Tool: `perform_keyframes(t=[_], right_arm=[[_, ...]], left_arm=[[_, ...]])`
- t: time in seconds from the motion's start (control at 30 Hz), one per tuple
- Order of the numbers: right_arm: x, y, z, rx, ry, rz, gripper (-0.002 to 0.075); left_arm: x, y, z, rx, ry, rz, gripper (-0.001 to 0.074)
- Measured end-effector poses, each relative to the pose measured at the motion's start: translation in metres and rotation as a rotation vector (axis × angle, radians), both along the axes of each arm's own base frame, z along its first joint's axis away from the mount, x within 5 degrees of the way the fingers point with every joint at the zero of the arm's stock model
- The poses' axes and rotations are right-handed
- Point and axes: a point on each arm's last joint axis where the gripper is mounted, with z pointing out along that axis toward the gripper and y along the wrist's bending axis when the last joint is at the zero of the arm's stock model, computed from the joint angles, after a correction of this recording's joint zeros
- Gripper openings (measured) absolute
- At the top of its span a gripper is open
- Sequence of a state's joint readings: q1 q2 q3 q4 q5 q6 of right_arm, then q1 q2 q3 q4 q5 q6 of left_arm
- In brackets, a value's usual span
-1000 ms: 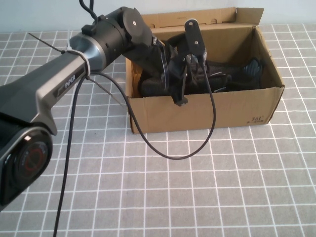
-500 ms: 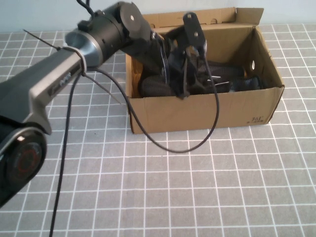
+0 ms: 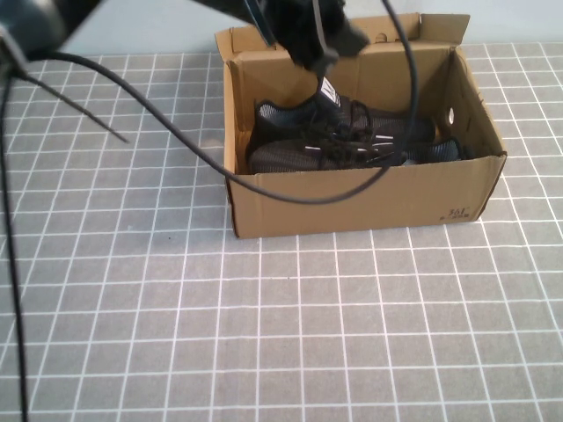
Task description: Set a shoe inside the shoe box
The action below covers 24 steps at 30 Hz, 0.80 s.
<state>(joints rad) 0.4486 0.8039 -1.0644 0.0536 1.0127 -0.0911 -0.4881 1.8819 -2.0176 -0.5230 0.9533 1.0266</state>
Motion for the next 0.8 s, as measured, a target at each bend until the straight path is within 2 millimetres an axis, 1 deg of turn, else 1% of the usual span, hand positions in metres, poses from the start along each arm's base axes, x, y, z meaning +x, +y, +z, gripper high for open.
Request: perform_keyframes(t=[0.03,0.07,0.17,0.27,0.4,0.5,0.57,0.63,0.67,0.73,0.8], right_arm=[[-0.001,0.000,0.003,0.013,-0.005,0.004,-0.0016],[-0.002,0.001,0.006,0.026,-0.011,0.007,-0.0016],[-0.008,-0.001,0.013,0.050,-0.028,0.014,-0.0017],[-0.017,-0.004,0.016,0.064,-0.032,0.022,-0.0016],[-0.038,-0.013,0.019,0.071,-0.047,0.031,-0.0016],[-0.062,-0.025,0.022,0.082,-0.078,0.039,-0.0016],[-0.082,-0.034,0.022,0.089,-0.103,0.045,-0.0016],[-0.102,-0.043,0.020,0.095,-0.121,0.052,-0.0016],[-0.111,-0.047,0.018,0.098,-0.129,0.055,-0.0016],[-0.125,-0.053,0.014,0.108,-0.152,0.060,-0.0016],[-0.136,-0.059,0.011,0.123,-0.173,0.058,-0.0016]], left_arm=[[-0.005,0.003,0.008,-0.013,-0.006,0.008,0.0345],[-0.010,0.006,0.016,-0.021,-0.016,0.015,0.0289],[-0.024,0.014,0.034,-0.019,-0.039,0.019,0.0101],[-0.039,0.022,0.050,-0.050,-0.011,0.045,0.0030],[-0.061,0.035,0.071,-0.082,0.010,0.096,0.0006],[-0.079,0.051,0.089,-0.088,0.012,0.167,0.0001],[-0.090,0.061,0.096,-0.086,-0.001,0.216,0.0001],[-0.107,0.073,0.105,-0.100,-0.035,0.249,0.0001],[-0.115,0.079,0.107,-0.110,-0.050,0.267,0.0000],[-0.129,0.089,0.104,-0.136,-0.067,0.301,0.0000],[-0.147,0.100,0.099,-0.177,-0.091,0.326,0.0000]])
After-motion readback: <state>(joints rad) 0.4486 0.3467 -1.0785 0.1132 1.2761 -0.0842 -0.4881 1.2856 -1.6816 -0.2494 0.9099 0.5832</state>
